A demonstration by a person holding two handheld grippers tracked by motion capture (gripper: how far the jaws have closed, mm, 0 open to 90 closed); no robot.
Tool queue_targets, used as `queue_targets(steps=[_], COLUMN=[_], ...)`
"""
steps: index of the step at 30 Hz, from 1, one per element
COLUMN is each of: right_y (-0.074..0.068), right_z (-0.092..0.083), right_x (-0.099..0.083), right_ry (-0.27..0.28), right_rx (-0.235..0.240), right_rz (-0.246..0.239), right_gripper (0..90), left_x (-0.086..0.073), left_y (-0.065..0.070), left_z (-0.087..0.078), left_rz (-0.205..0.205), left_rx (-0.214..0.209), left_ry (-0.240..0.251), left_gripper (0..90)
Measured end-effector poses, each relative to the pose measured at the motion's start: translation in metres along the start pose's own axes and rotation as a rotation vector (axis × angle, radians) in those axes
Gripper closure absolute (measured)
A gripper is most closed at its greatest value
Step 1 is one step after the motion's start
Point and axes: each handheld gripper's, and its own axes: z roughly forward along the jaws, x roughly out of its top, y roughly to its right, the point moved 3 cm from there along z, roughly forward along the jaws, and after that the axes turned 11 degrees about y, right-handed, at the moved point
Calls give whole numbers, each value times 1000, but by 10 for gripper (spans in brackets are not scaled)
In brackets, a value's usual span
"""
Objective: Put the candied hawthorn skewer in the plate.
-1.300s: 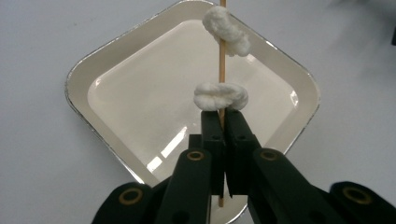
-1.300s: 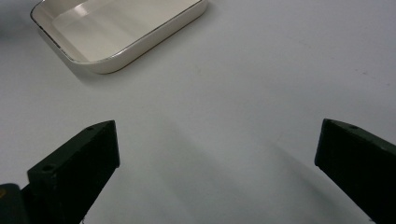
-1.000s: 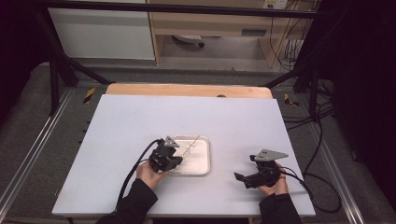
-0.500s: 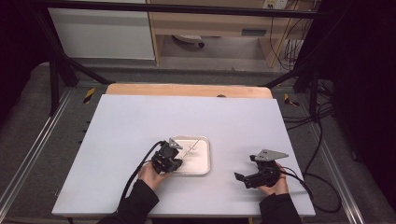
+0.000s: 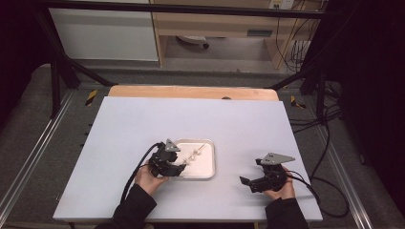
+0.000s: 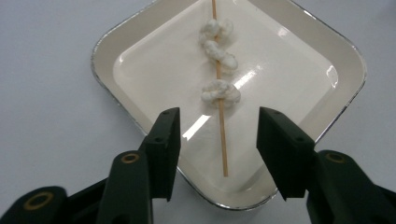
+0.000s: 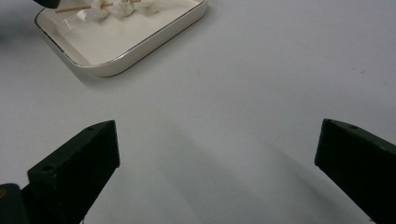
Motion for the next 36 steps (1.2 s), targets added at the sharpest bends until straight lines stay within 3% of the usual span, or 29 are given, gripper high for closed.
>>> queue_targets(steps=[9,18,26,29,32,36], right_y=[1,1,1,1,1,1], right_z=[-1,0,0,0,0,1], right_x=[0,-1,-2,-2,-2,-3], right_ry=[-10,-25,-34,-34,-37,-39], right_rx=[-1,1,-5,-6,-6,-7], right_rz=[14,14,17,21,19,16], right_gripper=[5,3,3,3,3,3], left_x=[-13,-43,-76,-86,-93,-94], left_y=[-18,-43,-60,-64,-66,-63], left_z=[-25,-52,-67,-70,-72,-75], left_rz=[-16,-47,-78,-88,-103,-85], left_rx=[2,34,47,34,26,20], left_ry=[40,62,77,85,98,112], left_gripper=[300,163,109,101,95,94])
